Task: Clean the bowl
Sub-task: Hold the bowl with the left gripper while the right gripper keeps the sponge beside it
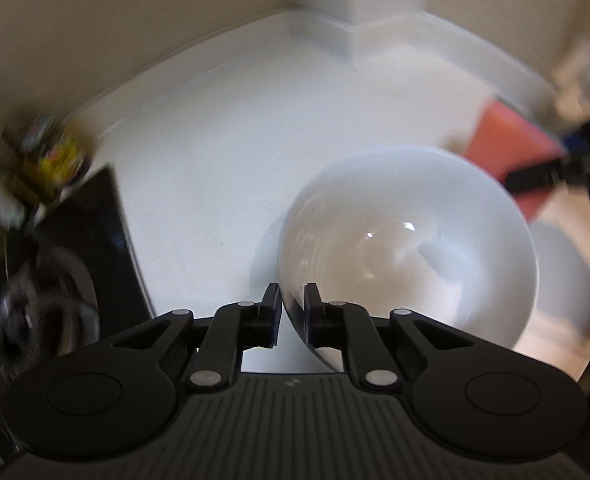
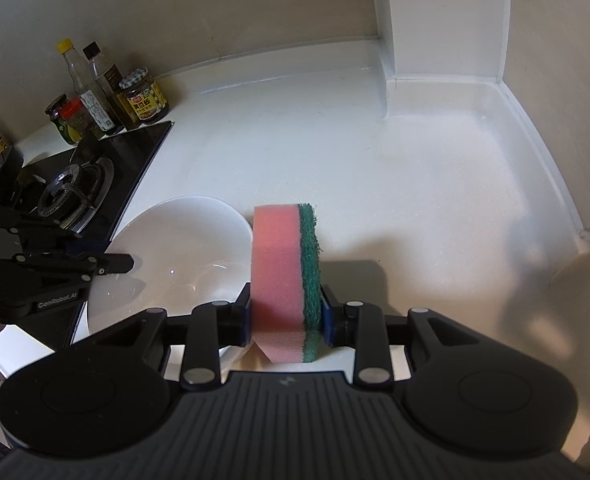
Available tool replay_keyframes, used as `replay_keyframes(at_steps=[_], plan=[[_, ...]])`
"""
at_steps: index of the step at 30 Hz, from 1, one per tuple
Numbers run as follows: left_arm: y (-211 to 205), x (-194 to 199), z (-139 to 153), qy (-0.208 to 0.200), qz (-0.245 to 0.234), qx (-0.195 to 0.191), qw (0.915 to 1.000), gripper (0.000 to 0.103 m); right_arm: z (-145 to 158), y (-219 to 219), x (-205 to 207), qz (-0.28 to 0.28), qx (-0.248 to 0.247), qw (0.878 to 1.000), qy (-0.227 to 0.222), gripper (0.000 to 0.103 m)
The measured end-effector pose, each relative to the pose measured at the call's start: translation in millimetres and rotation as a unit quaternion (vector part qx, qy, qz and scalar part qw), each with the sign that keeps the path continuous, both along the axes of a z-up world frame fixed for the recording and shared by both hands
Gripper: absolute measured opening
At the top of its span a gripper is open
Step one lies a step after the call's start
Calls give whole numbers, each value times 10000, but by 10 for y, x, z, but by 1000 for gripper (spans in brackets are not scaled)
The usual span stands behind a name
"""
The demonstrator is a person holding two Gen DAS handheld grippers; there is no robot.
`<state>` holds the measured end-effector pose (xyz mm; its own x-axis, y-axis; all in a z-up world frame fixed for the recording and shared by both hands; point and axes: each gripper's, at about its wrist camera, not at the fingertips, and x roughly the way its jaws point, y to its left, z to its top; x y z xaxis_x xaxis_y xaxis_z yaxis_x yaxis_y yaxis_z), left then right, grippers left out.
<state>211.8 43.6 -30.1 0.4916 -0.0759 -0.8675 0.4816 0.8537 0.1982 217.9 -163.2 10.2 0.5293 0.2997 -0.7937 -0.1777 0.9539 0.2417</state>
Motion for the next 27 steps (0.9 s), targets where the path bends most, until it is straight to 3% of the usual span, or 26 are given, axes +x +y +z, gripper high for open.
replay_keyframes(at_steps=[4, 8, 12, 17, 27], plan=[[-43, 86, -8, 88, -1032, 254, 9943, 17, 13, -31, 83, 51, -21, 10000, 46, 27], [-53, 154, -19, 151, -1494, 286, 9883, 18, 12, -56, 152, 19, -40, 10000, 47, 27], [35, 189, -16, 258, -553, -105, 9981, 18, -3, -68, 142, -9, 12, 10000, 46, 27], [94, 48, -77, 236, 539, -325, 9977, 18, -6, -2, 54, -4, -22, 10000, 12, 27], [-125, -24, -153, -63, 949, -1, 9955, 16, 12, 75, -20, -83, -142, 9999, 1, 27]])
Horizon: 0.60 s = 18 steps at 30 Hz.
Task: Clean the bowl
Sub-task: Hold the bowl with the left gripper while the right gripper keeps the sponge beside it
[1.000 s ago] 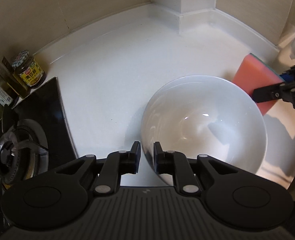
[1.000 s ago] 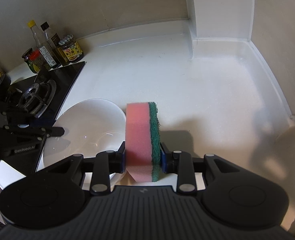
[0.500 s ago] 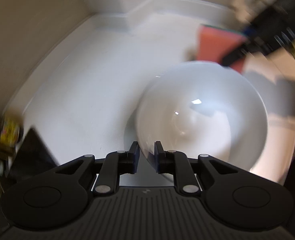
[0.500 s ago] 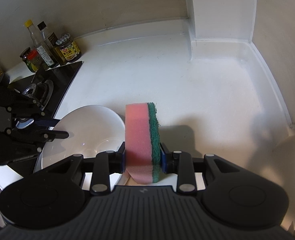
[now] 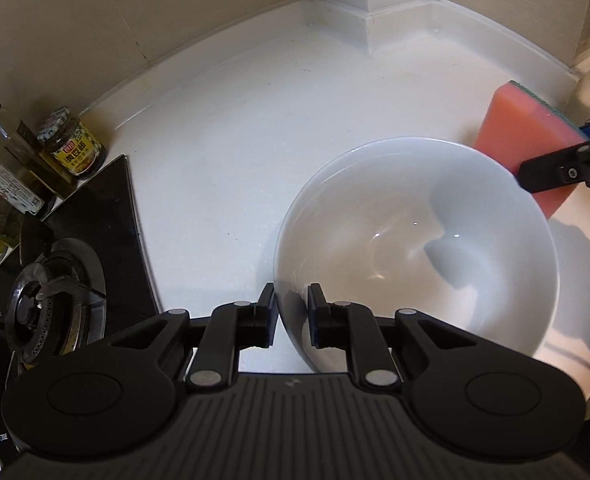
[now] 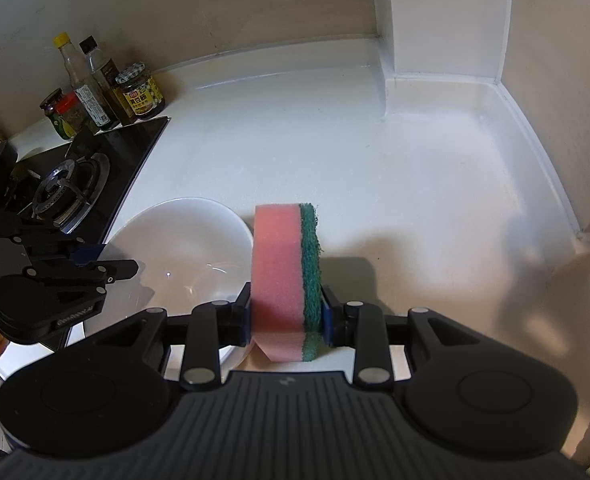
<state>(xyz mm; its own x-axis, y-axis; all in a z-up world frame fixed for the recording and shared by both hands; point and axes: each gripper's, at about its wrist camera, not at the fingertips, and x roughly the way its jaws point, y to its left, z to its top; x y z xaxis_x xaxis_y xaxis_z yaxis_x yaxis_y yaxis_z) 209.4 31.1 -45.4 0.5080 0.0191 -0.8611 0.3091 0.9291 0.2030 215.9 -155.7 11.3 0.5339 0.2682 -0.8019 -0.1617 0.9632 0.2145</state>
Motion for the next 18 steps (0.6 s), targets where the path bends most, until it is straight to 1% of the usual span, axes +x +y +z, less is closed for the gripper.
replay_keyframes(at_steps=[5, 11, 14, 16, 17, 18], plan=[[30, -19, 14, -8, -144, -21, 9999, 15, 2, 18, -5, -10, -24, 10000, -5, 27], [60, -11, -3, -3, -573, 15, 9984, 16, 12, 31, 44, 35, -74, 10000, -3, 27], [40, 6, -12, -12, -973, 167, 9951, 18, 13, 38, 91, 62, -112, 9999, -15, 27], [20, 36, -25, -29, -1473, 362, 9884, 19, 13, 47, 135, 82, -154, 9998, -28, 28], [27, 64, -26, -20, -1674, 397, 9851, 20, 15, 53, 164, 100, -194, 9998, -36, 28], [57, 103, -17, 10, -1725, 323, 9845, 19, 16, 54, 184, 111, -218, 9997, -32, 28]])
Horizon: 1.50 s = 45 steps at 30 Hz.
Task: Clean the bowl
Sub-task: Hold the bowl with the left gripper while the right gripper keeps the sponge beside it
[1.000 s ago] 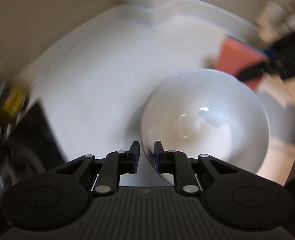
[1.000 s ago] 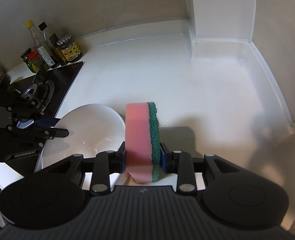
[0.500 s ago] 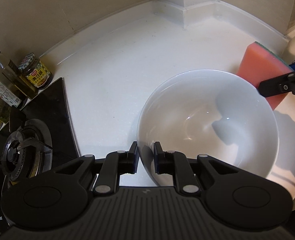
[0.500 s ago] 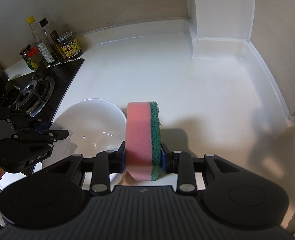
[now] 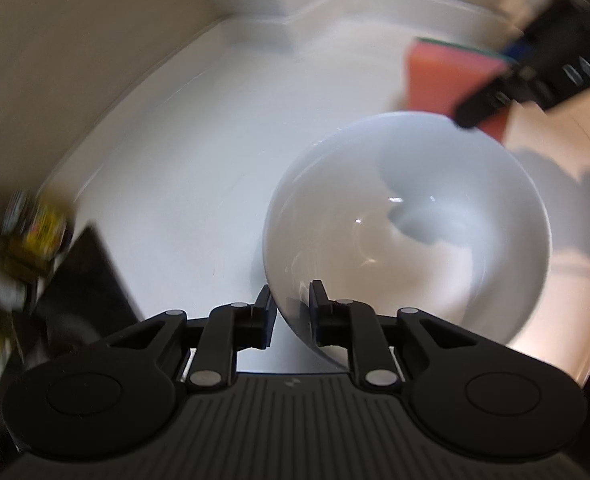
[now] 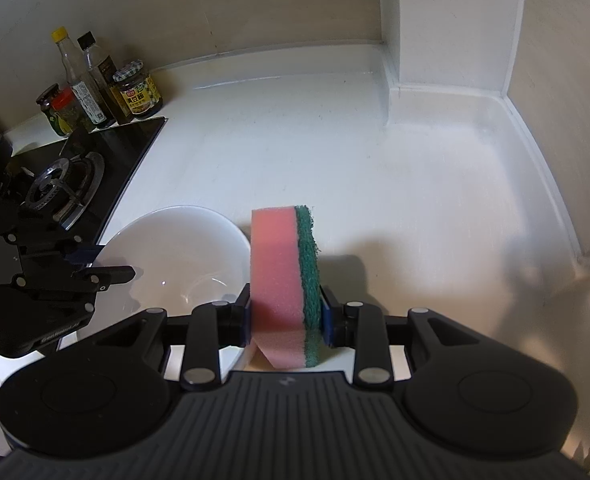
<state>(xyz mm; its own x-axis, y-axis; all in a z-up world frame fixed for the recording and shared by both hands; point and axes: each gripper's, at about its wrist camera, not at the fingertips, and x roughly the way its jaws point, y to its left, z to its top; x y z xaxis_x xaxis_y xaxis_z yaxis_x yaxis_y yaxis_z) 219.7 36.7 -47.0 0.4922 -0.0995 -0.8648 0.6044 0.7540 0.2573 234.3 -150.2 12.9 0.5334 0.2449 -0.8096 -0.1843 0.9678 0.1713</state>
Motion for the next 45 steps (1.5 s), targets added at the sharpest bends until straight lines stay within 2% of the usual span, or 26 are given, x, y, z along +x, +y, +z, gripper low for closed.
replay_keyframes(at_steps=[2, 6, 8, 10, 13, 17, 19, 21, 23, 27, 29, 31, 35, 38, 40, 42, 43, 45], plan=[[62, 59, 26, 70, 200, -212, 9996, 19, -1, -9, 18, -3, 12, 10000, 26, 28], [189, -9, 71, 42, 1223, -727, 9898, 14, -11, -46, -15, -231, 261, 9993, 153, 28], [203, -42, 63, -24, 1314, -772, 9883, 12, -18, -35, -65, -288, 310, 9990, 158, 28], [159, -64, 49, -155, 1012, -508, 9935, 12, -19, -2, -141, -256, 296, 9991, 161, 28], [143, -19, 47, -192, 210, -312, 9991, 12, -5, 18, -222, -77, 213, 9993, 292, 28], [108, 111, 49, -117, -777, -194, 9967, 14, 10, -96, -160, -60, 273, 9990, 357, 27], [83, 195, 64, -38, -876, -287, 9957, 14, 10, -177, -67, -131, 388, 9986, 333, 28], [51, 274, 92, 38, -582, -400, 9975, 14, 0, -222, 2, -180, 449, 9984, 293, 28], [63, 269, 131, 60, 61, -489, 9988, 16, -15, -232, 17, -205, 488, 9982, 274, 27], [140, 89, 180, 107, 1154, -695, 9908, 16, -44, -214, -38, -199, 477, 9984, 220, 27], [139, 21, 170, 130, 1431, -731, 9869, 15, -45, -199, -80, -160, 432, 9987, 196, 27], [104, -10, 154, 118, 1504, -672, 9863, 10, -36, -169, -129, -70, 346, 9992, 177, 27], [10, 36, 145, 15, 1018, -314, 9943, 10, -19, -130, -143, 205, 181, 9996, 122, 27], [-29, 108, 141, 20, 216, -133, 9997, 12, -7, -158, -66, 256, 182, 9994, 128, 27], [-83, 154, 126, 19, -506, -15, 9987, 12, 8, -177, 18, 279, 124, 9995, 92, 27], [-112, 239, 127, 101, -947, -28, 9954, 12, 5, -194, 74, 254, 101, 9996, 90, 27], [-122, 274, 130, 129, -992, -48, 9950, 12, 3, -202, 95, 240, 104, 9996, 90, 28], [-126, 294, 151, 147, -598, -138, 9980, 13, -5, -241, 121, 179, 204, 9996, 114, 27]])
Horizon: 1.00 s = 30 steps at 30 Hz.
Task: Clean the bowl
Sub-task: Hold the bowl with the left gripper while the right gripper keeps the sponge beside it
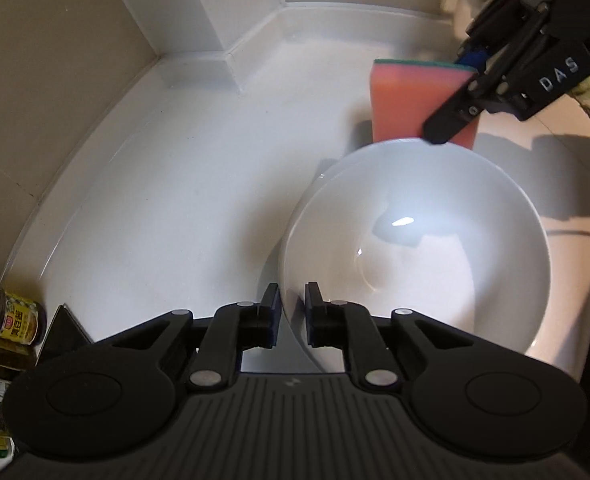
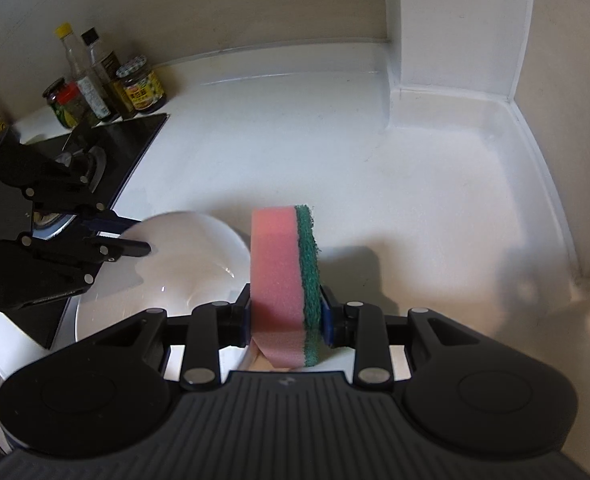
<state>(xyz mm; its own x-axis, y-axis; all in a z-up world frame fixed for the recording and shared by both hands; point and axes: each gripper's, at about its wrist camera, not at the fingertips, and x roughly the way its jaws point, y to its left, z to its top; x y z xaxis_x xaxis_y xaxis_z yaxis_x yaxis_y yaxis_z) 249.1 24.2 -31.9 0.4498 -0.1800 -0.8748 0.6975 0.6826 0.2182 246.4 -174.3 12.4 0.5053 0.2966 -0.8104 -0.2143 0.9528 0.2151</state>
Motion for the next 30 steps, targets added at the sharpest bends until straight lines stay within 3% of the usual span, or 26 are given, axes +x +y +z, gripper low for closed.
replay_keyframes(at_steps=[3, 5, 8, 13, 18, 22, 30], plan=[[97, -104, 42, 29, 876, -237, 9959, 13, -16, -26, -24, -57, 88, 9999, 0, 27], [187, -197, 47, 106, 1422, -477, 9886, 13, -22, -33, -49, -75, 104, 9999, -9, 27], [262, -281, 22, 105, 1873, -675, 9799, 13, -24, -22, -119, -49, 112, 9999, 12, 27], [204, -203, -16, 3, 1475, -465, 9880, 9, -9, 43, -207, 97, -48, 9999, -26, 27], [-6, -58, -50, -164, 363, 206, 9990, 11, 9, 93, -130, 28, -153, 9999, -51, 27], [-28, 46, -45, -17, 572, 150, 9983, 11, 11, 134, -139, 14, -272, 9996, -115, 28], [-81, 7, -88, -210, 971, 161, 9949, 12, 11, 170, -169, -21, -338, 9993, -169, 28]])
